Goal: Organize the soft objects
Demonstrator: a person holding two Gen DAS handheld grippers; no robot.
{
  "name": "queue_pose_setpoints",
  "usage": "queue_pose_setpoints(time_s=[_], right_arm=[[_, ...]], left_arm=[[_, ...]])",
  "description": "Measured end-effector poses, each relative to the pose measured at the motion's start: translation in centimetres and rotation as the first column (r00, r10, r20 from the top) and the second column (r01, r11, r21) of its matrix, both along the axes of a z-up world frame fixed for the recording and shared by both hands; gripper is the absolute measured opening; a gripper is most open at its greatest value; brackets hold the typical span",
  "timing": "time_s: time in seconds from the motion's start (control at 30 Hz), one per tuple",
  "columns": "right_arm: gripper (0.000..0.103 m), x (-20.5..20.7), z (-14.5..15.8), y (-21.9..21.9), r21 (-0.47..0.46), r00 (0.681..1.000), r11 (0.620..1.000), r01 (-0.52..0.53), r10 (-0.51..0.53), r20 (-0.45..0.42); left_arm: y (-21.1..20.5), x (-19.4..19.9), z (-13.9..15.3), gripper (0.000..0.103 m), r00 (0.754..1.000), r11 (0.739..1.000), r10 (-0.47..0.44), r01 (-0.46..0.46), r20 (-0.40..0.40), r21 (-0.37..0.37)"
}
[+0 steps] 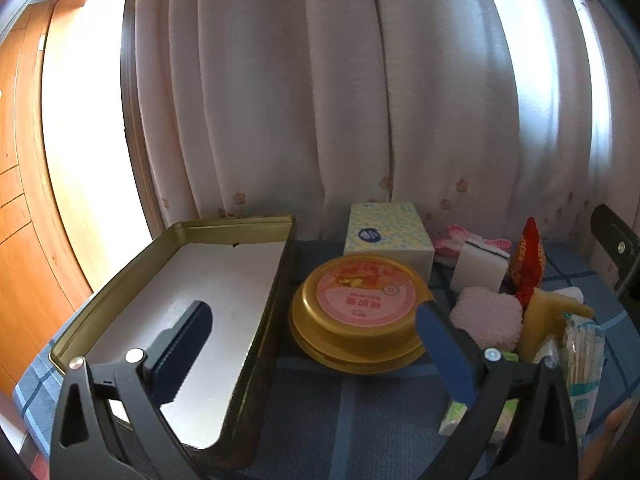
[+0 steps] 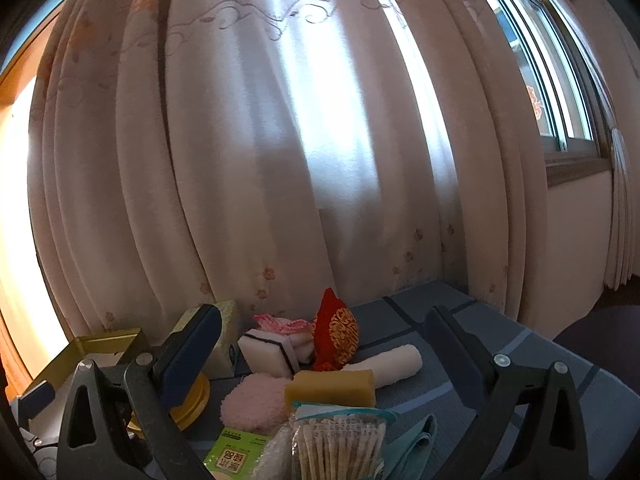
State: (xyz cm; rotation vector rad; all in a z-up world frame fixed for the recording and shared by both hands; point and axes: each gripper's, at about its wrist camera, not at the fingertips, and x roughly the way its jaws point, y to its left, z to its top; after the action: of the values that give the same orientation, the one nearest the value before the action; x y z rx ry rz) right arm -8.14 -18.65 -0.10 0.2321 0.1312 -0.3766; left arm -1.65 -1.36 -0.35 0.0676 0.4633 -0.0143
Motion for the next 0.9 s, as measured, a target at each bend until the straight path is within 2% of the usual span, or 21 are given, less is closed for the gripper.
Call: queue_pose_setpoints(time_s=[0.2,0.5,0.67,0.9], right_arm=[[0.103,-0.3,0.2,0.7,-0.039,1.000,0.999,0.007,-0.007,0.013],[0.102,-0.6,0.2,0.1,-0.017,1.000,0.999,0.027,-0.027,0.016],[0.102,-1.3,0.4,0.6,-0.068,1.000,0.998,0.007,-0.008,-0.015],[0.102,-2.5,0.5,-0.8,-0.004,0.994,1.000,-0.010,0.010,-0.105]], left_arm=[[0.0,0.0,0.0,0.103,1.000,1.000,-0.003,0.003,-0.001,-0.001],[0.0,0.0,0.0,0.103,1.000,1.000,-0.007,0.007,0.000,-0.002],[-0.2,-0.1,0.0,0.103,1.000,1.000,-0.009,0.009,-0.008,-0.001],[-0.8,-0.6,-0.1,0.103,1.000,1.000,-0.024,0.024,-0.019,0.006]])
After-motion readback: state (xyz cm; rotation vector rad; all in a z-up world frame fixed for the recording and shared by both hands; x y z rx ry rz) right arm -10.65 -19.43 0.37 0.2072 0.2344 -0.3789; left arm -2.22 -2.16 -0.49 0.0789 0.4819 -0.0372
